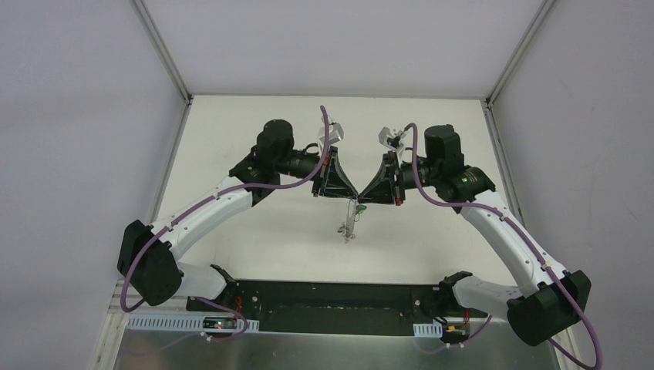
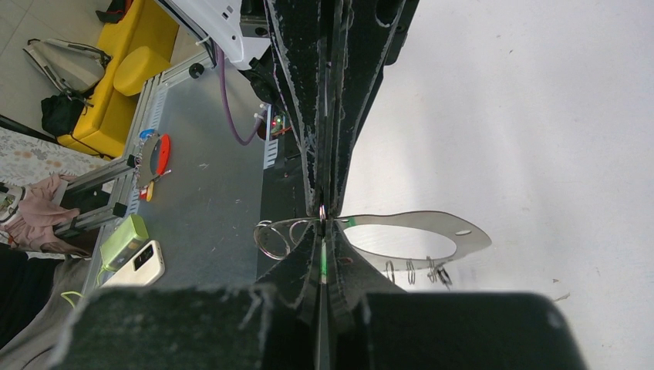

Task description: Put the keys on the keyring

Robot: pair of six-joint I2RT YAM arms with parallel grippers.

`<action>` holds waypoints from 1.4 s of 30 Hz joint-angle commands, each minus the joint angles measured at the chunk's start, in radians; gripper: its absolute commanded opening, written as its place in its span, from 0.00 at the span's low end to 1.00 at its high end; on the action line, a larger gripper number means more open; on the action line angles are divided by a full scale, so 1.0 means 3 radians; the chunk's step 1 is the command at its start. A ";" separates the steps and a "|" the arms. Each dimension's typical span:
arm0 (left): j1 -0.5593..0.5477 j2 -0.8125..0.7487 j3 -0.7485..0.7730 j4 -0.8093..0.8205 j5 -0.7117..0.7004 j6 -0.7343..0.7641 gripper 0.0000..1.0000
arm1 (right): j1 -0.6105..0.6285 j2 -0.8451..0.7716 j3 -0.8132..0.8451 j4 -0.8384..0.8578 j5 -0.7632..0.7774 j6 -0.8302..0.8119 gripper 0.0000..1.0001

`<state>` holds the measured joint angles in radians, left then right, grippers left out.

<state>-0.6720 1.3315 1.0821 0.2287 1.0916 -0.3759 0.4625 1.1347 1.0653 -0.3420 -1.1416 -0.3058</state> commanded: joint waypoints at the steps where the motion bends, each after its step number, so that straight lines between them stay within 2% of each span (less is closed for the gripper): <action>1: 0.0025 -0.0045 0.0043 0.0222 0.0053 0.0014 0.00 | 0.0010 -0.0004 0.0030 -0.0001 -0.0016 -0.0088 0.00; 9: 0.0042 0.0044 0.0360 -0.0154 0.0064 0.0154 0.00 | 0.0012 0.0251 0.0476 -0.0556 0.0093 -0.0412 0.00; 13: 0.0048 0.0042 0.0544 -0.0600 -0.0002 0.0525 0.01 | 0.0014 0.0402 0.0741 -0.0910 0.0179 -0.0663 0.00; 16: 0.0051 0.0046 0.0709 -0.1037 -0.0074 0.0776 0.11 | 0.0014 0.0478 0.0886 -0.1109 0.0231 -0.0775 0.00; 21: 0.0051 0.0023 0.0894 -0.1452 -0.0230 0.1034 0.28 | 0.0017 0.0503 0.1024 -0.1324 0.0372 -0.0888 0.00; 24: 0.0051 0.0042 0.1122 -0.1955 -0.0382 0.1397 0.40 | 0.0027 0.0499 0.1086 -0.1390 0.0440 -0.0920 0.00; 27: 0.0051 0.0065 0.1361 -0.2280 -0.0529 0.1673 0.46 | 0.0080 0.0546 0.1224 -0.1505 0.0566 -0.1006 0.00; 33: 0.0046 -0.0005 0.1247 -0.2177 -0.0649 0.1717 0.52 | 0.0297 0.0649 0.1517 -0.1793 0.1039 -0.1166 0.00; 38: 0.0046 -0.0028 0.1068 -0.1867 -0.0632 0.1572 0.52 | 0.0499 0.0664 0.1582 -0.1831 0.1356 -0.1145 0.00; 42: 0.0042 -0.0025 0.0988 -0.1718 -0.0526 0.1569 0.50 | 0.0562 0.0694 0.1598 -0.1827 0.1395 -0.1102 0.00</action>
<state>-0.6537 1.3518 1.3956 -0.3717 0.9051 0.0921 0.6155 1.3380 1.4986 -0.8783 -0.7631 -0.6308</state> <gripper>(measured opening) 0.510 0.007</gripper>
